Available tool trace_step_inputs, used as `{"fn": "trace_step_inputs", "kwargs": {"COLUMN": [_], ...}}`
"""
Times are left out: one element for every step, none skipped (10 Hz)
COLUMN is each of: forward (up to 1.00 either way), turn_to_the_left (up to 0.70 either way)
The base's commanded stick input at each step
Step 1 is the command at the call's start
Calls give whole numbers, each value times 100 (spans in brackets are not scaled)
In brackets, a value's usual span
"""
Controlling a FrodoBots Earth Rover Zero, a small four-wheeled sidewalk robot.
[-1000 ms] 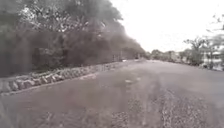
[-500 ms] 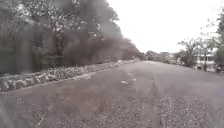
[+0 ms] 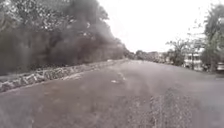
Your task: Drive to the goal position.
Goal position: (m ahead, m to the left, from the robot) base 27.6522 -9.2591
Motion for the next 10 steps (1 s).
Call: {"fn": "trace_step_inputs", "kwargs": {"forward": [0, 0, 0, 0, 0, 0, 0, 0, 0, 0], "turn_to_the_left": [0, 0, -14, -32, -45, -45, -45, -45, -45, 0]}}
